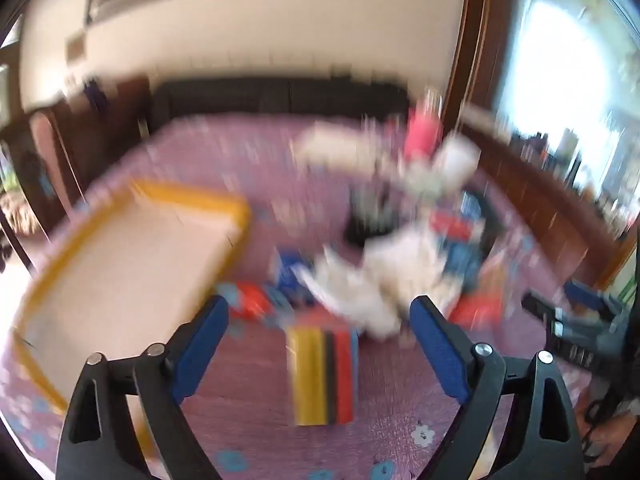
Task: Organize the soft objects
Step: 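Grasp the bagged yellow-black-red sponge strips with left tool while right grasps the Face tissue pack, then carry both held items over the yellow tray and open both tools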
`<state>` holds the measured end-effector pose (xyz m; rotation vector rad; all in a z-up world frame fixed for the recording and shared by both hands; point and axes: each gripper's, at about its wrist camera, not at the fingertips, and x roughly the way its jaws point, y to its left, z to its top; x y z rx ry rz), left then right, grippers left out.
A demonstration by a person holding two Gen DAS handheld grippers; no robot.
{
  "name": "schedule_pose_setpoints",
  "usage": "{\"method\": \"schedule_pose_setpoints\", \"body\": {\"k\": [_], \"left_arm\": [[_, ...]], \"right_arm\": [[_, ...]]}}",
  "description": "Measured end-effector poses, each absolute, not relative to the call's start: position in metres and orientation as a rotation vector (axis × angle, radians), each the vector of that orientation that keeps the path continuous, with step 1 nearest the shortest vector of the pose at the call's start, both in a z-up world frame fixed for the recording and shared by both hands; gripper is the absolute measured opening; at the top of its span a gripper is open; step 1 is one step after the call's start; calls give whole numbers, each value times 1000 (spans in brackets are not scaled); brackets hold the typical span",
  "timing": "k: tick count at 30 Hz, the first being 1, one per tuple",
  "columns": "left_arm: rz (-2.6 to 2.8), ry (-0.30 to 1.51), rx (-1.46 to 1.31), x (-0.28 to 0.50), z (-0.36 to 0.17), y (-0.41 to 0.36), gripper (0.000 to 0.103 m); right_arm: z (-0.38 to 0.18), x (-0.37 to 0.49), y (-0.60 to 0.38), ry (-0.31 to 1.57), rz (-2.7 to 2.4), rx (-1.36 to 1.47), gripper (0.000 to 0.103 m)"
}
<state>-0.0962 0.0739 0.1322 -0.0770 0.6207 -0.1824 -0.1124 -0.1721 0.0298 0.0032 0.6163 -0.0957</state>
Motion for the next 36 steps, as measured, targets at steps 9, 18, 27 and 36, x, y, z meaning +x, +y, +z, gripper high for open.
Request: {"method": "schedule_pose_setpoints", "body": {"k": [9,18,27,36], "left_arm": [[-156,666,-59,-93,109,114,103],[-177,809,3,-72,32,56,103],[-170,929,89,-51,6,27,43],[-373,863,-176,-111,63,85,43]], "right_arm": [[-25,-140,-130,928,154,53,103],[-68,-130,-96,1016,163,2,103],[-65,-134,-86,984,121,-50,55],[-16,-168,-86,893,246,14,47]]}}
